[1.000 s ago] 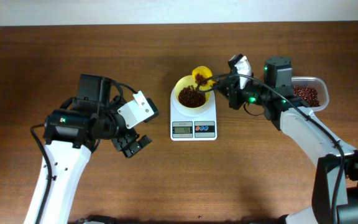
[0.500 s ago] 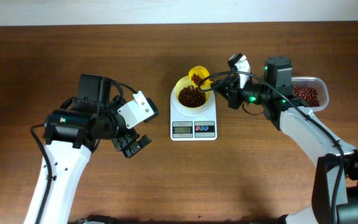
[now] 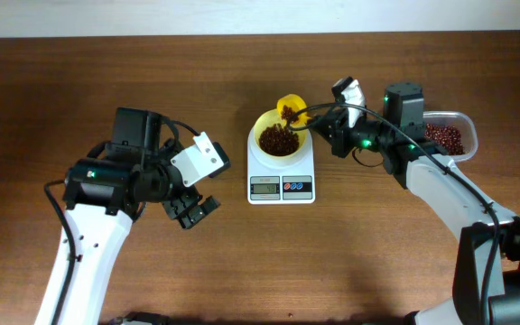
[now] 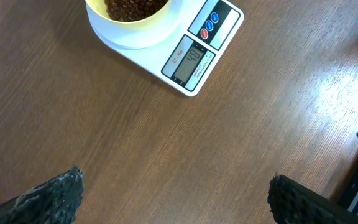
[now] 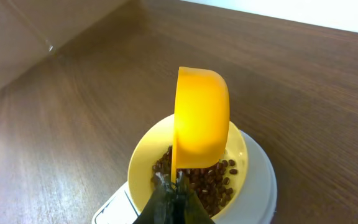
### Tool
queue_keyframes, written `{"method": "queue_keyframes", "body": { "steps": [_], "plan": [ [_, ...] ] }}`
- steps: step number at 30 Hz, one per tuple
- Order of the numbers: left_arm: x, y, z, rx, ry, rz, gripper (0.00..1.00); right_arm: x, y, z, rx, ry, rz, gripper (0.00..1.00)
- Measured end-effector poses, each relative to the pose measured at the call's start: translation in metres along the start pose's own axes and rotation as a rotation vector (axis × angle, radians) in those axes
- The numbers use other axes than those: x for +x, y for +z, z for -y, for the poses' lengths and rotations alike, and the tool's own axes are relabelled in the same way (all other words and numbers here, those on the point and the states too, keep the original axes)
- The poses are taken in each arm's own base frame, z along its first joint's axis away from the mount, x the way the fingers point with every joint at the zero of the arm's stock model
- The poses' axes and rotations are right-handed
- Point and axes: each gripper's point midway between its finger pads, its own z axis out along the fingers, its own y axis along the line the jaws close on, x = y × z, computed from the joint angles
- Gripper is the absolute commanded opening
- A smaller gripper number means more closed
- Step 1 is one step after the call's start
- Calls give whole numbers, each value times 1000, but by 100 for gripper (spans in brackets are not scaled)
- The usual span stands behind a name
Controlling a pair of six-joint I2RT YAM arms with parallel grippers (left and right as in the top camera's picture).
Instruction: Scoop item into bowl and weigh 50g on scale
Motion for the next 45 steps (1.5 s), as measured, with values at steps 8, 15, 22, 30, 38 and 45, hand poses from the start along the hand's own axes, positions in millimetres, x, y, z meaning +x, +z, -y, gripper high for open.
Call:
{"method": "queue_keyframes", "body": {
  "steps": [8,15,22,30,38,45],
  "plan": [
    [0,0,0,0,0,0,99,-3,1,1,-2,-14,13,4],
    [0,0,0,0,0,0,99,1,1,-1,-9,3,-2,4],
    [0,0,0,0,0,0,99,1,1,-4,-25,2,0,4],
    [0,0,0,0,0,0,99,2,1,0,-1,5,-5,4],
    [0,0,0,0,0,0,99,1,1,0,-1,4,-4,4],
    [0,0,0,-1,0,0,99,1,1,-4,-19,0,-4,4]
  ]
}}
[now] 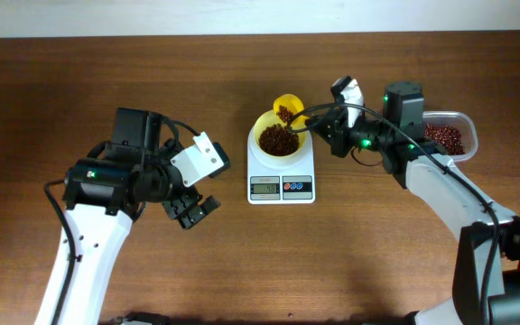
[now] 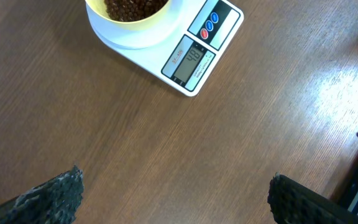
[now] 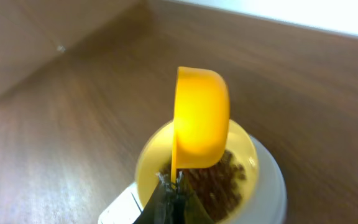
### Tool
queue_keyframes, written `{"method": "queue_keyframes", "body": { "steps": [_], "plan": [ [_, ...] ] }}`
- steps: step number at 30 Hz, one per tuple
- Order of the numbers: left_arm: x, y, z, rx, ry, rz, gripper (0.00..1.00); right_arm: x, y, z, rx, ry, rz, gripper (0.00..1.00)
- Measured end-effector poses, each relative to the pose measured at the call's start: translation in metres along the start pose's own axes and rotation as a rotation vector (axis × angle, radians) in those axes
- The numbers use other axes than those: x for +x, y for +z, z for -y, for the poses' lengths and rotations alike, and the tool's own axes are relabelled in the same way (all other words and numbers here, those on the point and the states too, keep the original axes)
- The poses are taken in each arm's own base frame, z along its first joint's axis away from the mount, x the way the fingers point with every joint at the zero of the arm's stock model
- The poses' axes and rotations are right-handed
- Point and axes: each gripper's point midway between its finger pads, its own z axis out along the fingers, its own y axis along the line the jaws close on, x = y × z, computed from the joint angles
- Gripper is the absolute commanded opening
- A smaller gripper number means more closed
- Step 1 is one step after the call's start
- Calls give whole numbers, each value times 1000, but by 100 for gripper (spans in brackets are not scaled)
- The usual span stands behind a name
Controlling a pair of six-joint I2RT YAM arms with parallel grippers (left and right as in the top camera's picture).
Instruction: Scoop item into bowl and weigh 50g on scale
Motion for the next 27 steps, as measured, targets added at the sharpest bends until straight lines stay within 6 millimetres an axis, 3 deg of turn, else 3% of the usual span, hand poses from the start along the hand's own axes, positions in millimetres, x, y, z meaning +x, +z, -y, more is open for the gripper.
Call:
{"method": "queue_keyframes", "body": {
  "steps": [4,15,27],
  "plan": [
    [0,0,0,1,0,0,99,7,0,16,94,16,-28,4],
    [0,0,0,0,0,0,99,-1,0,2,16,211,4,4],
    [0,0,0,1,0,0,99,-1,0,2,12,232,4,4]
  ]
}}
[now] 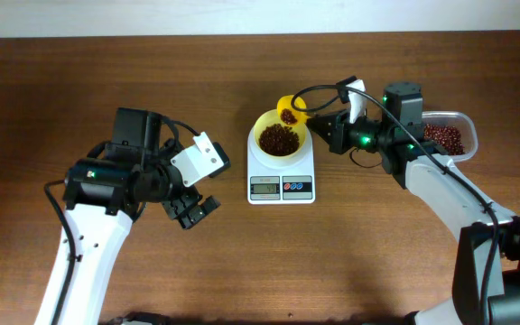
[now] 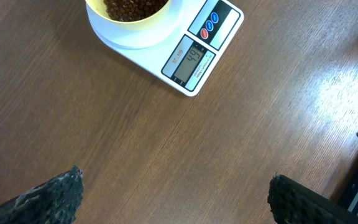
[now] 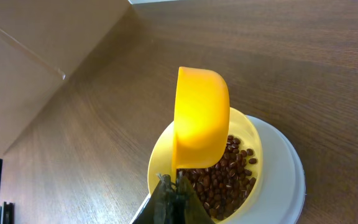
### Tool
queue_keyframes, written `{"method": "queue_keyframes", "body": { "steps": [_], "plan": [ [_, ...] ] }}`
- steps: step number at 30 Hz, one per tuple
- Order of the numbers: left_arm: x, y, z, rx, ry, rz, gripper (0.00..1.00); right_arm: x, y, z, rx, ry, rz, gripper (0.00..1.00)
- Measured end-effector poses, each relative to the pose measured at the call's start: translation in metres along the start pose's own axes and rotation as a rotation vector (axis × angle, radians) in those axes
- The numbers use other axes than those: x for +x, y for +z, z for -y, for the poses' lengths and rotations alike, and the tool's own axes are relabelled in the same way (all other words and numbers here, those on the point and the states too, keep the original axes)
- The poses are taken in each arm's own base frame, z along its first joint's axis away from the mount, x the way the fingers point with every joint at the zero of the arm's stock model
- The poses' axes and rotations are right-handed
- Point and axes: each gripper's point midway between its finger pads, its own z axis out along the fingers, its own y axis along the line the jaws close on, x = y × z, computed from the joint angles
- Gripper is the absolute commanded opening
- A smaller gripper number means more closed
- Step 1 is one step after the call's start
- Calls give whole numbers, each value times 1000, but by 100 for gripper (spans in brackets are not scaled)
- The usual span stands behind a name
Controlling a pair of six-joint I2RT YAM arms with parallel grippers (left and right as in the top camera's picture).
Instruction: Scoop item into bowl and weigh 50g on scale
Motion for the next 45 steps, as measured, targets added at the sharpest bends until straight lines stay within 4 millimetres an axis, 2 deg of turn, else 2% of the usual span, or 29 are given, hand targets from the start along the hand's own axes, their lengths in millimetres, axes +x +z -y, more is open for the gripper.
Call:
{"method": "queue_keyframes", "body": {
  "steps": [5,8,12,26,27,32,35,37,42,45],
  "plan": [
    [0,0,0,0,0,0,99,0,0,0,0,1,-1,4],
    [0,0,0,0,0,0,99,-9,-1,-14,-73,-45,28,4],
    [0,0,0,0,0,0,99,-4,0,0,5,-45,11,4],
    [0,0,0,0,0,0,99,-4,1,-7,-30,-28,9,4],
    [0,0,0,0,0,-1,99,4,2,-4,-7,6,-20,4],
    [0,0,0,0,0,0,99,3,3,-2,11,-2,-16,4],
    [0,0,0,0,0,0,99,9,3,6,59,18,-34,4],
    [0,0,0,0,0,0,99,3,3,6,59,-5,-12,4],
    [0,0,0,0,0,0,99,4,3,8,70,2,-18,4],
    [0,0,0,0,0,0,99,-1,4,5,57,-28,0,4]
  ]
}}
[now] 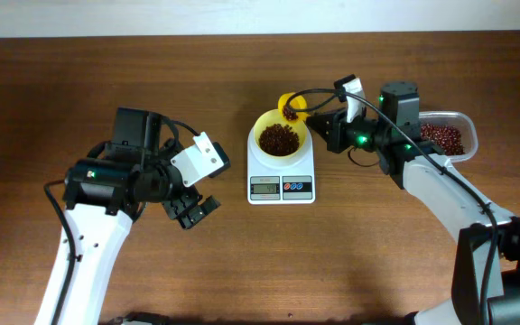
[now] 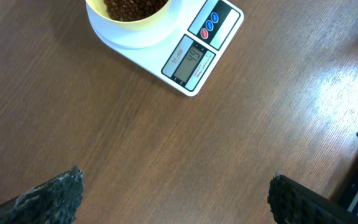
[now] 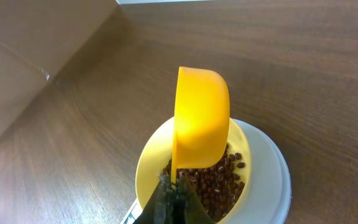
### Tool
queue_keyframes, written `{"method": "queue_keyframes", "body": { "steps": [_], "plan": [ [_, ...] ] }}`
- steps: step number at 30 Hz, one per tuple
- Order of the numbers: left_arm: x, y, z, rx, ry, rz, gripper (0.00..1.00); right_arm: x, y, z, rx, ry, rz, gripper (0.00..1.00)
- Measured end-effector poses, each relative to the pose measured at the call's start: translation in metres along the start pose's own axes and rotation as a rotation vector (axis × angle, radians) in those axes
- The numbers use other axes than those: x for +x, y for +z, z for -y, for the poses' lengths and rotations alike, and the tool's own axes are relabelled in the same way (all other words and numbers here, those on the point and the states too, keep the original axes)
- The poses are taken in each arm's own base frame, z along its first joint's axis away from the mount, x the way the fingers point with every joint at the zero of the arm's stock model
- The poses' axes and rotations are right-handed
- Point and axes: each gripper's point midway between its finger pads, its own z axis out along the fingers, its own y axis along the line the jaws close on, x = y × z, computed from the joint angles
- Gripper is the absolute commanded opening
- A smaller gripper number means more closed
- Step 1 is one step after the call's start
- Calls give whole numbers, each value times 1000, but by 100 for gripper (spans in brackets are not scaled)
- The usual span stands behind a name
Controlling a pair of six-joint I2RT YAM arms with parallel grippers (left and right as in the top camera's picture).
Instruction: Scoop item into bowl and weigh 50g on scale
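Note:
A yellow bowl point(image 1: 280, 137) of dark red beans sits on the white scale point(image 1: 281, 187), whose display point(image 2: 189, 61) is lit. My right gripper point(image 1: 330, 133) is shut on the handle of a yellow scoop point(image 1: 288, 106), held tilted just beyond the bowl's far rim with a few beans in it. In the right wrist view the scoop point(image 3: 200, 118) stands on edge over the bowl point(image 3: 148, 163), gripper point(image 3: 174, 185) at its base. My left gripper point(image 1: 190, 209) hangs open over bare table left of the scale, fingertips point(image 2: 55, 193) wide apart.
A clear tub of red beans point(image 1: 445, 135) stands at the right, behind my right arm. The brown wooden table point(image 1: 350, 262) runs all round the scale. A light wall edge lies along the far side of the table.
The scoop has shifted slightly farther back and up from the bowl's rim, with my right wrist turned a little. The scale display and left arm look unchanged.
At first my right gripper held the scoop tilted over the bowl's far right rim, beans inside. It stayed there, then sat a little farther back as the display's digits changed. Now it is held just beyond the rim. The left arm never moved.

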Motion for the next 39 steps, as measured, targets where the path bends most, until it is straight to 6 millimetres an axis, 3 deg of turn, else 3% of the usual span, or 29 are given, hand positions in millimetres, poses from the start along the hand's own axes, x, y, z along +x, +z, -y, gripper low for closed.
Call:
{"method": "queue_keyframes", "body": {
  "steps": [5,14,19,24,26,39],
  "plan": [
    [0,0,0,0,0,0,99,8,3,-2,13,-4,-31,4],
    [0,0,0,0,0,0,99,5,5,-2,20,-42,-21,4],
    [0,0,0,0,0,0,99,-3,5,-12,-27,-102,8,4],
    [0,0,0,0,0,0,99,7,5,-3,28,-137,-29,4],
    [0,0,0,-1,0,0,99,-1,5,-5,22,-163,-2,4],
    [0,0,0,0,0,0,99,16,11,1,93,-211,-72,4]
  ]
}}
